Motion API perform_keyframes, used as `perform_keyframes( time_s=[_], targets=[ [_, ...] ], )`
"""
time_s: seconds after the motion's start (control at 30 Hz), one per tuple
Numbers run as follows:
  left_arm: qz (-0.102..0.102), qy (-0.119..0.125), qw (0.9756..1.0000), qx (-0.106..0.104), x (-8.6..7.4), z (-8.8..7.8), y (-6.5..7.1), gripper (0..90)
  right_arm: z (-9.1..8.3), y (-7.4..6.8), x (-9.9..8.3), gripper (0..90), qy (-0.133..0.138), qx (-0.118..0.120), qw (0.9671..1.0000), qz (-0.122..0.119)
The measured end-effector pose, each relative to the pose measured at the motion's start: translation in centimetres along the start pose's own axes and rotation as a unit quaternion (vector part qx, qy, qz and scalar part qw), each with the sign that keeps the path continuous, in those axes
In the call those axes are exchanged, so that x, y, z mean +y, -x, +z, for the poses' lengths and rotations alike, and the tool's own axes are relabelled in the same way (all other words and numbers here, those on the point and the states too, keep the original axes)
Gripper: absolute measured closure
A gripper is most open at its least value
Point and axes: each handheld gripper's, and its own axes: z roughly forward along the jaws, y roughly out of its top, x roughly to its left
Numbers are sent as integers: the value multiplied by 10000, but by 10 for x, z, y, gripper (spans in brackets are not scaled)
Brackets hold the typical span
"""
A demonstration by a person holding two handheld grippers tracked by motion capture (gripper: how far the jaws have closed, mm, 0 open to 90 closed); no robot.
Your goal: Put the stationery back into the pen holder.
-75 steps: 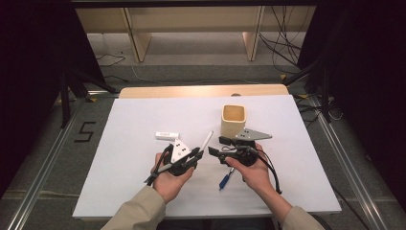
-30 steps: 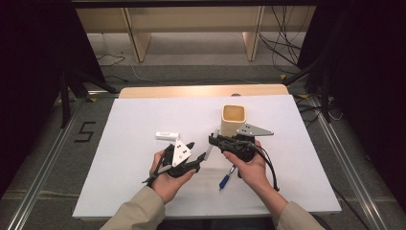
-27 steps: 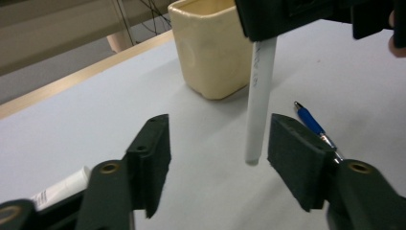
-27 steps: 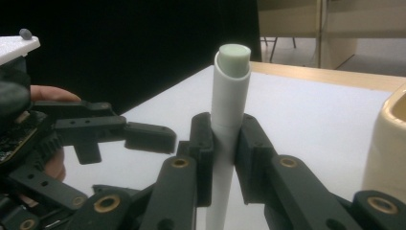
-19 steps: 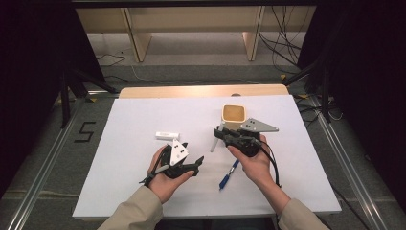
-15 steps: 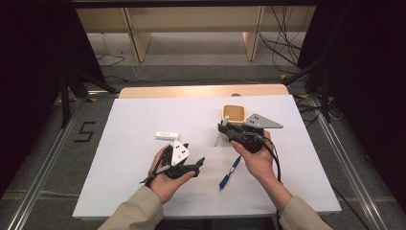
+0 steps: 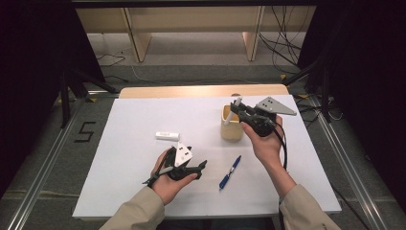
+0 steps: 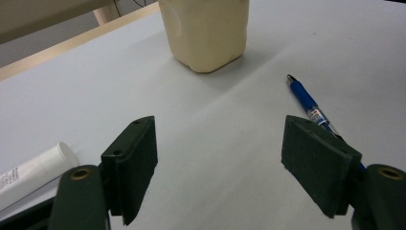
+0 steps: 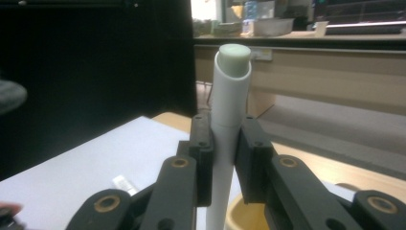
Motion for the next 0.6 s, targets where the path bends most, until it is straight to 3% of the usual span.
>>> perform_keyframes(
  time_s=[0.3, 0.6],
  targets=[
    [37, -50, 10000, -54, 0, 2, 3, 294, 8, 12, -2, 786, -54, -425, 9988, -218],
    [39, -58, 10000, -40, 0, 2, 4, 296, 15, 16, -8, 785, -196, -579, 9976, -322]
  ],
)
